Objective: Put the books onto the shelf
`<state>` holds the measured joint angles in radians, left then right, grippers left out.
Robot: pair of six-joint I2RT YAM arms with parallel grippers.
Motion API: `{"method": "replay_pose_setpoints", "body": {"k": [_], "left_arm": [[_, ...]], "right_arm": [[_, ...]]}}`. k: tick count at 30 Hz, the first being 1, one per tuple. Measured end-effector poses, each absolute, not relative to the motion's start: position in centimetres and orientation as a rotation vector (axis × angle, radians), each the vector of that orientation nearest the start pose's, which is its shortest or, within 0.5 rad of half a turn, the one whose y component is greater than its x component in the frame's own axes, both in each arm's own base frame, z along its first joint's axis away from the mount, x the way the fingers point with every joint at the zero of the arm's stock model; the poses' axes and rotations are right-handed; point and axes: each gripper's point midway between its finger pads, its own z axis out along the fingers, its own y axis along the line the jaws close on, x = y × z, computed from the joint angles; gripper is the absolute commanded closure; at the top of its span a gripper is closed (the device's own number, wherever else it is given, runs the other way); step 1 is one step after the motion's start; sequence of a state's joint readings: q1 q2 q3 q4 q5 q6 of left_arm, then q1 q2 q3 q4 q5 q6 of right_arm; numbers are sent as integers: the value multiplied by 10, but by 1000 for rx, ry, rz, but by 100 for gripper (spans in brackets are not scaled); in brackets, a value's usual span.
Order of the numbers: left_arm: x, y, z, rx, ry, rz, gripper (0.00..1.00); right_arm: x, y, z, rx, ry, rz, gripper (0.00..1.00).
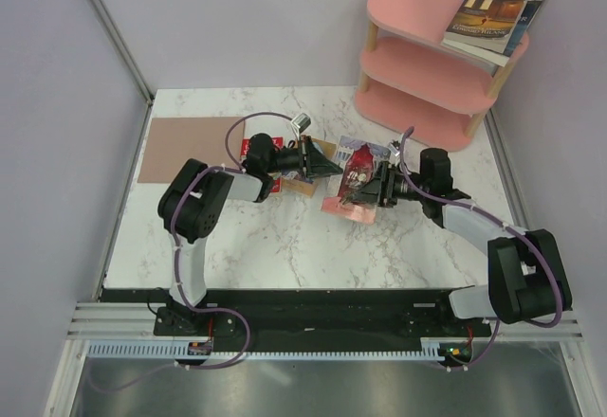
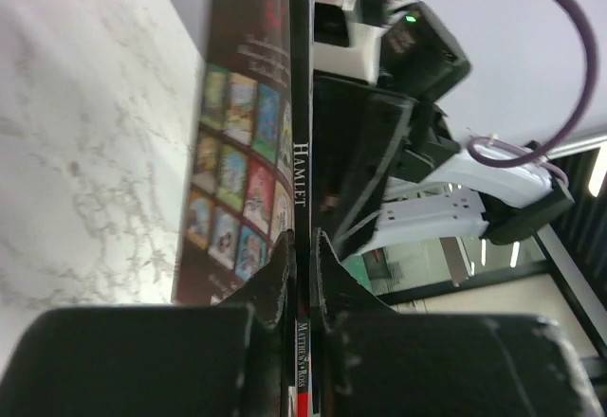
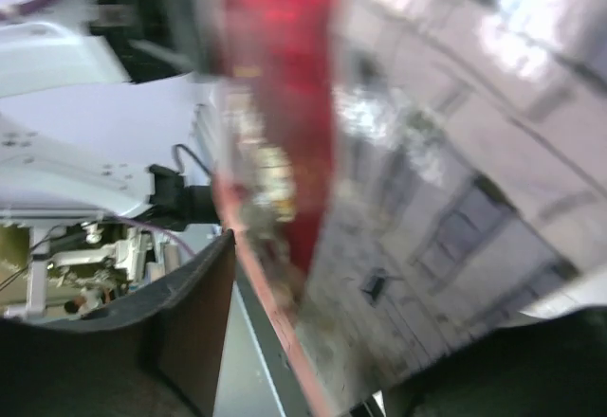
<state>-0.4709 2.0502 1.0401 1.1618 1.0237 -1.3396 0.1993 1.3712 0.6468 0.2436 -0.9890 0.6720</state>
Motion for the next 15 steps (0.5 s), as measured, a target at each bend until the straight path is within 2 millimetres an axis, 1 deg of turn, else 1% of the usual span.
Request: {"method": "replay_pose_setpoints", "body": {"k": [1,3,5,7,11,15], "left_arm": [[324,-360,187,286,1912,-2073,98],[319,-363,198,319,1883,-2101,98],[316,-364,202,341,1867,-2110,98],[315,-364,204,352,1861,-2113,98],[314,-363,206,346,1860,-2126,98],[315,-364,211,333,1855,-2141,98]], "right_arm": [[271,216,149,-138,2192,1501,27],[273,211,137,-81,2232,1440,22],[274,207,130,-22,2252,1398,18],[270,202,124,38,2248,1359,14],[259,193,123,161,2178,1333,7],[254,185,130,244,2076,1325,5]]}}
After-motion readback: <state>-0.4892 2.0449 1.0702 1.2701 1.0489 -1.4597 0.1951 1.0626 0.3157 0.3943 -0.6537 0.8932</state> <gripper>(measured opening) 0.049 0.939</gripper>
